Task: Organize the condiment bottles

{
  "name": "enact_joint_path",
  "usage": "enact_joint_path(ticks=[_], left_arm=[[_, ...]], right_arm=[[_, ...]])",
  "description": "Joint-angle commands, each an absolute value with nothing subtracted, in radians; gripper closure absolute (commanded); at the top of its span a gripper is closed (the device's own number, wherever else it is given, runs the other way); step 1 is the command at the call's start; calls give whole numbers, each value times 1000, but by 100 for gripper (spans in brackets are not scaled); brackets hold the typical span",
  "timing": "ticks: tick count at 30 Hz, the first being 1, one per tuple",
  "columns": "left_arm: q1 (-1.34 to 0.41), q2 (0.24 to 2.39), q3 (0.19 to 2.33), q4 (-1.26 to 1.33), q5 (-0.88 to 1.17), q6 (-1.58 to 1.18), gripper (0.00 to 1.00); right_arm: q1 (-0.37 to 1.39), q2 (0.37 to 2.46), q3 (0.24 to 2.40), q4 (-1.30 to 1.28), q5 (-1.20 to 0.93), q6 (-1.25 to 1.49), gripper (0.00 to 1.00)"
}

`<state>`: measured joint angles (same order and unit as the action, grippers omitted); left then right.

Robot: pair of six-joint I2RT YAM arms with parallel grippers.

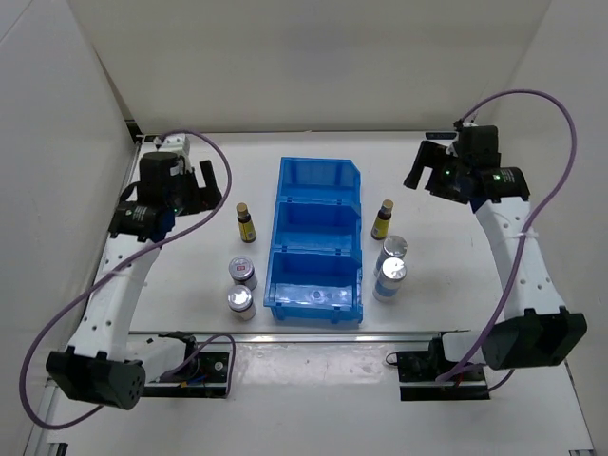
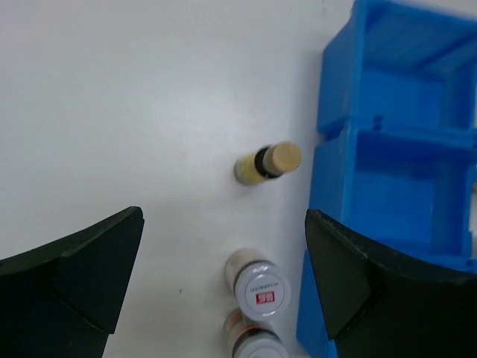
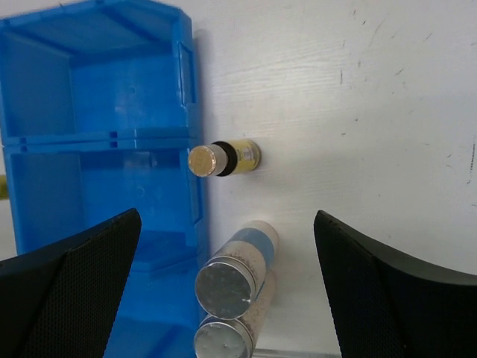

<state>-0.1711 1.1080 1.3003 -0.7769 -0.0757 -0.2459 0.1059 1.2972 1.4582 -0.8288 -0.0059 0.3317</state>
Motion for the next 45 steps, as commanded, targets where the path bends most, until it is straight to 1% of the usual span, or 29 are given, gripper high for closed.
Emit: enact_joint_path(ticks=[1, 2, 5, 6, 9, 11, 13, 15, 16, 18, 19, 21, 25, 26, 32, 35, 39, 40, 45], left_arm=[[-163, 1146, 1229, -829, -6, -287, 0], [-163, 1157, 1241, -828, 11, -287, 0], [-153, 1169, 1241, -828, 26, -287, 0], [-138, 1169, 1241, -828, 26, -278, 0], [-107, 1158, 1241, -828, 15, -278, 0], [-97, 1148, 1241, -828, -6, -278, 0], [-97, 1137, 1241, -828, -18, -278, 0], [-97, 1127, 1241, -828, -28, -278, 0], [-97, 1127, 1232, -828, -28, -278, 0], [-97, 1127, 1232, -828, -38, -278, 0], [-97, 1127, 1232, -828, -38, -278, 0], [-97, 1138, 1232, -828, -38, -278, 0], [-97, 1147, 1241, -828, -38, -278, 0], [-97, 1147, 1241, -828, -38, -278, 0], [-97, 1147, 1241, -828, -38, -278, 0], [-97, 1157, 1241, -828, -38, -278, 0], [-97, 1157, 1241, -828, -38, -278, 0], [-97, 1166, 1241, -828, -38, -278, 0], [-97, 1166, 1241, -828, -38, -278, 0]], right_arm=[[188, 1391, 1528, -873, 32, 302, 0], [202, 1407, 1528, -873, 64, 302, 0], [241, 1480, 1537, -873, 89, 302, 8], [250, 1497, 1537, -862, 98, 302, 14], [281, 1574, 1558, -862, 124, 311, 24], [290, 1620, 1568, -862, 138, 311, 24], [290, 1653, 1577, -862, 147, 322, 27], [290, 1673, 1577, -862, 156, 322, 30], [290, 1683, 1589, -862, 156, 322, 34], [290, 1707, 1600, -862, 156, 322, 37], [290, 1723, 1600, -862, 156, 322, 40], [290, 1738, 1609, -862, 144, 322, 43], [290, 1759, 1618, -862, 144, 322, 54], [290, 1759, 1618, -862, 144, 322, 59], [299, 1759, 1686, -882, 144, 322, 76], [299, 1749, 1726, -882, 153, 322, 80], [319, 1779, 1847, -914, 164, 302, 85], [319, 1790, 1905, -926, 164, 302, 86], [356, 1876, 2086, -956, 196, 270, 88]])
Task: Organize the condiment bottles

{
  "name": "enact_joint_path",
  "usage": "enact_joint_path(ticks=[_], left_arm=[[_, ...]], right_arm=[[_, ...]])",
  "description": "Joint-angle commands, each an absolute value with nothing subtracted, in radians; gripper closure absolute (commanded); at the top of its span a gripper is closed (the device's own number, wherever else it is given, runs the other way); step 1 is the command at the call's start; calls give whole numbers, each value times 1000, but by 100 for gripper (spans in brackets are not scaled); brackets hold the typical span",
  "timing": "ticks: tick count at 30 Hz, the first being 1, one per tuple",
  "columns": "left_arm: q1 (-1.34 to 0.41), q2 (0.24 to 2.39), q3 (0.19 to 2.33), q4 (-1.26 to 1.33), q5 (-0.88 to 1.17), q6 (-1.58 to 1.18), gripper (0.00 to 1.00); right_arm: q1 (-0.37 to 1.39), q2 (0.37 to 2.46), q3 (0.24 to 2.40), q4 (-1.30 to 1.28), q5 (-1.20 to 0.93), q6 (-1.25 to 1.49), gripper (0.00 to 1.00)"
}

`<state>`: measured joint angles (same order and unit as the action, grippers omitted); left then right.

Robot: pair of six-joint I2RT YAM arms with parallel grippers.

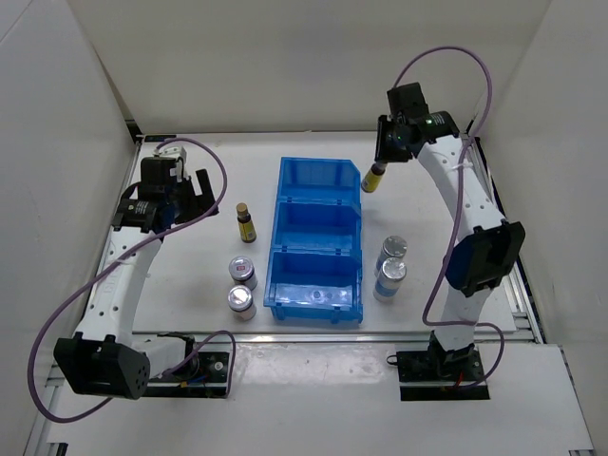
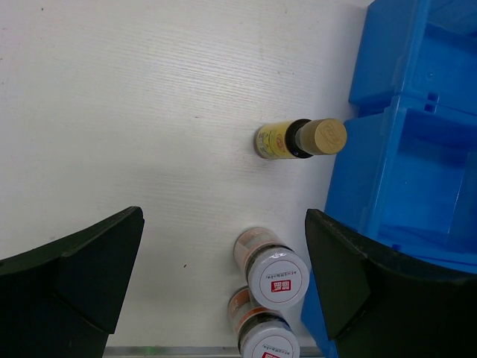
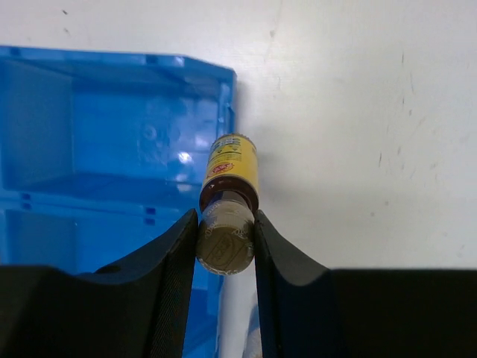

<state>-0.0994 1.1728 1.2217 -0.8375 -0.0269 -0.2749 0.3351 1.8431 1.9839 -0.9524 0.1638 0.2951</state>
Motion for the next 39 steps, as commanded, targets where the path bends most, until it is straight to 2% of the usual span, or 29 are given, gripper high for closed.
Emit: enact_joint_path(ticks=[1, 10, 24, 29, 32, 33, 39], left_arm=[[-97, 1166, 1241, -828, -38, -278, 0], [-97, 1180, 1241, -828, -18, -287, 0], [-78, 1243, 1250, -828, 25, -267, 0], [-78, 1243, 1250, -828, 25, -267, 0], [-78, 1243, 1250, -828, 3, -278, 0], [-78, 1243, 1240, -828, -32, -300, 0], [-78, 1178, 1190, -828, -132, -383, 0]], right_arm=[[371, 1888, 2111, -956, 196, 270, 88], [440, 2068, 2345, -956, 216, 218, 88], [495, 2187, 2296, -882, 276, 199, 88], [495, 2197, 2277, -873, 267, 209, 75], [495, 2197, 2267, -873, 267, 209, 61], [495, 2197, 2267, -873, 267, 209, 49], [495, 2128, 2276, -882, 325, 209, 23]])
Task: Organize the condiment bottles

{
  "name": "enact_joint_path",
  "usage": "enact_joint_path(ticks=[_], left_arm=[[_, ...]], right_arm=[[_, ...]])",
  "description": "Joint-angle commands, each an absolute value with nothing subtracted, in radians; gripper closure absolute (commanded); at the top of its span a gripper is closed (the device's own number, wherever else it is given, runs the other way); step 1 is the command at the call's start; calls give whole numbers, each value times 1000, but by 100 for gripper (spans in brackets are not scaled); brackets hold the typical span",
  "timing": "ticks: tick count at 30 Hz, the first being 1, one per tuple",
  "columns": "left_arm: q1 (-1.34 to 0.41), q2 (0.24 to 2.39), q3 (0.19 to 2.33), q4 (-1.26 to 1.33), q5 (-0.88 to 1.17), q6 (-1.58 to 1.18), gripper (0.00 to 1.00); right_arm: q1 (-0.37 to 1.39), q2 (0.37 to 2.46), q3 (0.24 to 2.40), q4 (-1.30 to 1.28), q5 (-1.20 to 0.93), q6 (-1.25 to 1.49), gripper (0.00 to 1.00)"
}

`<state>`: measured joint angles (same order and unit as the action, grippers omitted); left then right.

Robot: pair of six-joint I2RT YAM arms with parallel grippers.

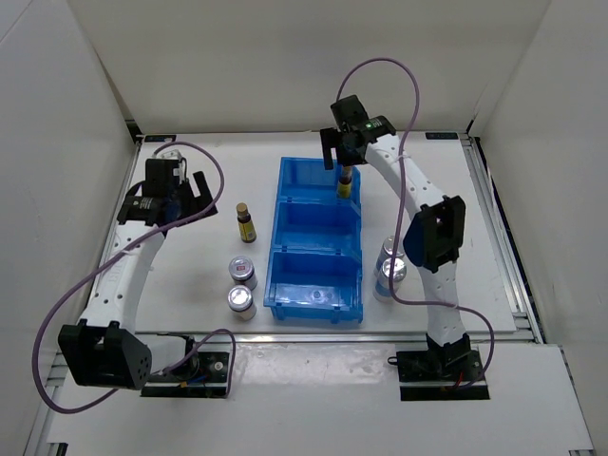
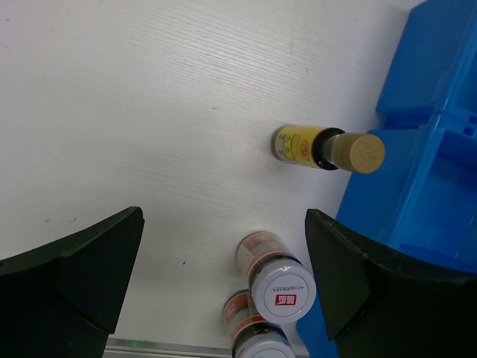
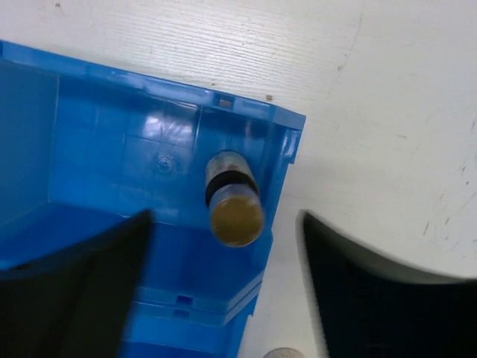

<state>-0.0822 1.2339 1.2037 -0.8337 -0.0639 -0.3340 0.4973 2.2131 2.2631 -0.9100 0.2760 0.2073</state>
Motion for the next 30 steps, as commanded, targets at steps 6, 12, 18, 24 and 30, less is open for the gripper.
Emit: enact_joint_path(ticks=[6, 12, 18, 24, 30], left_arm=[[-78, 1176, 1181, -828, -156, -428, 0], [-78, 1256, 1200, -848, -34, -390, 0], [-123, 1336, 1245, -816, 166, -365, 0], [-244, 1445, 1407, -841, 86, -374, 0], [-267, 1563, 1416, -850, 19, -383, 0]], right_arm=[[505, 1924, 2219, -930, 357, 199, 1], [523, 1625, 1990, -971, 379, 198, 1], [523, 1349, 1720, -1005, 356, 245, 1], [523, 1241, 1683, -1107, 347, 245, 1], [523, 1174, 1672, -1216, 310, 245, 1]])
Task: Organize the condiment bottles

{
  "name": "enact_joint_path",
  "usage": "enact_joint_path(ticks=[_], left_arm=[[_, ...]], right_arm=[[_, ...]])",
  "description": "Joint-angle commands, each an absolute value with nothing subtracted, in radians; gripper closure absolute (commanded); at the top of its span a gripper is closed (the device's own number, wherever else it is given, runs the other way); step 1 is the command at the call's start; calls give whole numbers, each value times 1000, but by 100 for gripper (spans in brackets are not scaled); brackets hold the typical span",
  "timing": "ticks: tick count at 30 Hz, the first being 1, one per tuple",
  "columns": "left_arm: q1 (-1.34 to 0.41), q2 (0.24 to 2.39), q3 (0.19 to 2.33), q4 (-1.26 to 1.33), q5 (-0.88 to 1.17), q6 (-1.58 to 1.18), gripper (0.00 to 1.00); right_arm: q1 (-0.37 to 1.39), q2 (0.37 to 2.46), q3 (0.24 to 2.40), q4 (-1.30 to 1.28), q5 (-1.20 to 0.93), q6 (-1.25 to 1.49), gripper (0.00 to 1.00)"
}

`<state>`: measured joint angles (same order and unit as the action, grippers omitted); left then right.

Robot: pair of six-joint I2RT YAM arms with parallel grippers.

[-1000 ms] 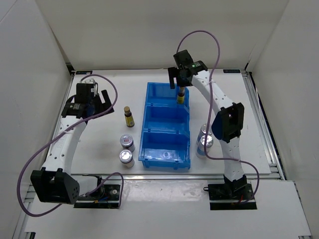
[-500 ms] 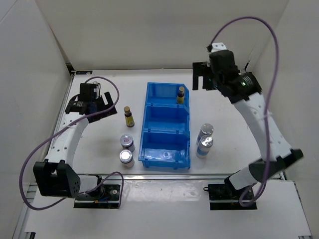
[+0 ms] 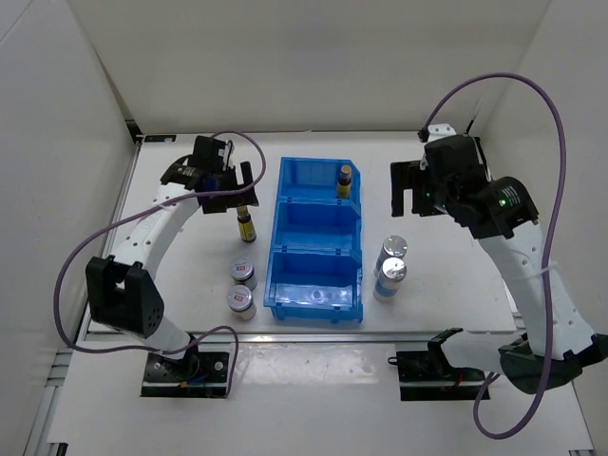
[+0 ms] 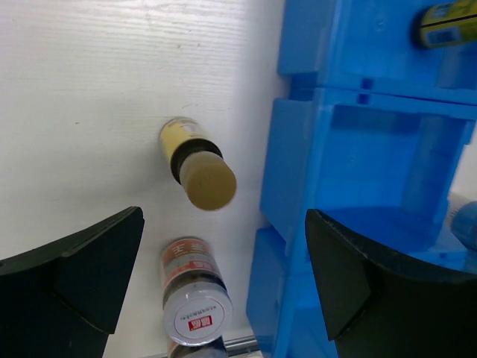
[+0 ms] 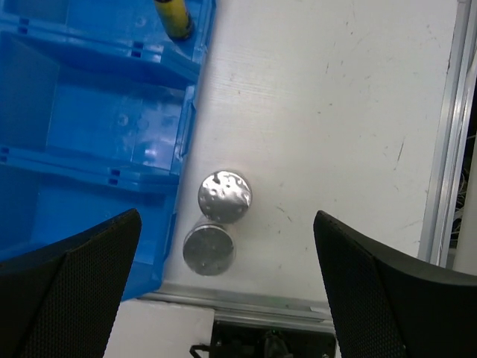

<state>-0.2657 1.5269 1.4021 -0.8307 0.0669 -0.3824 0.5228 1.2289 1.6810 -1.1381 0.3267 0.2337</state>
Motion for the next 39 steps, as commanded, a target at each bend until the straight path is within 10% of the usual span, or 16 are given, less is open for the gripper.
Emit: enact_joint_path(ticks=[1, 22, 32, 39], left_arm=[[-267, 1583, 1416, -850, 8, -383, 0], [-296, 1655, 1551, -897, -23, -383, 53], [-316, 1694, 1551, -916, -41, -383, 29], [-325, 1713, 1551, -916, -60, -383, 41]], right_arm=[[523, 1164, 1661, -1227, 322, 245, 1], [523, 1013, 1508, -1284, 373, 255, 1], [523, 992, 1489, -1284, 373, 255, 1], [523, 983, 1480, -1284, 373, 255, 1]])
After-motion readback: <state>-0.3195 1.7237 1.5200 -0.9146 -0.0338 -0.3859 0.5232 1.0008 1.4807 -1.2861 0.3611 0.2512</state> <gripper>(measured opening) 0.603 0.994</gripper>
